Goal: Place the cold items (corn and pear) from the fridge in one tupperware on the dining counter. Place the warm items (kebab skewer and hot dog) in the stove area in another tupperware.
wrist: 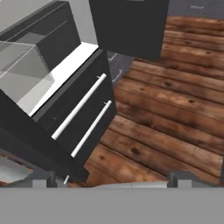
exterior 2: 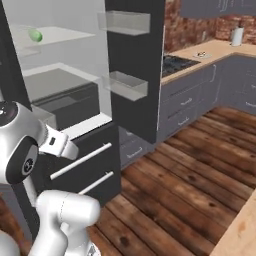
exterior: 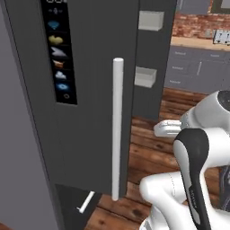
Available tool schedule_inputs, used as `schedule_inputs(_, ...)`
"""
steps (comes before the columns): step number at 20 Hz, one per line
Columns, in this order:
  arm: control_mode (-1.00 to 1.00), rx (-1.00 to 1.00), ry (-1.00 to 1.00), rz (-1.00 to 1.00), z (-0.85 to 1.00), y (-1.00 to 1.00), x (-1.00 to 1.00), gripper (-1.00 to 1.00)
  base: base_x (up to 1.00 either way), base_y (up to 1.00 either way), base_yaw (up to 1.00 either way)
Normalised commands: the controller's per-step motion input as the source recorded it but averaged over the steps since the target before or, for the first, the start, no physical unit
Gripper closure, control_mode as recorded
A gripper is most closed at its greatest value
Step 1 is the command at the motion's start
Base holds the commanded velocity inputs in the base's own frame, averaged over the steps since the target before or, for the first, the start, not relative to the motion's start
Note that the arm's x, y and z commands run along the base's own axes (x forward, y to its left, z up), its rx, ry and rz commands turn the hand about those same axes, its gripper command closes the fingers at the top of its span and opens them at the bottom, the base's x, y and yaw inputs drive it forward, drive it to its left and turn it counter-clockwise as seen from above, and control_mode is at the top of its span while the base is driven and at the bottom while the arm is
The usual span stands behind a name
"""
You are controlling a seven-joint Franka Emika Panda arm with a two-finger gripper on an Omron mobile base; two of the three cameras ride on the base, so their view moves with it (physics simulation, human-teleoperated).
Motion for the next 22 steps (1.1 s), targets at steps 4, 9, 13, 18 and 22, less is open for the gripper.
schedule_inputs(4,1.0,0.0,0.0,0.0,0.0,0.0,0.0,-1.0,0.45,-0.48,-0.63)
schedule_inputs(9,1.0,0.0,0.0,0.0,0.0,0.0,0.0,-1.0,0.52,0.01,-0.25)
schedule_inputs(13,1.0,0.0,0.0,0.0,0.0,0.0,0.0,-1.0,0.73,-0.13,0.08)
schedule_inputs(18,1.0,0.0,0.0,0.0,0.0,0.0,0.0,-1.0,0.83,-0.1,0.16)
schedule_inputs(22,1.0,0.0,0.0,0.0,0.0,0.0,0.0,-1.0,0.71,0.0,0.66)
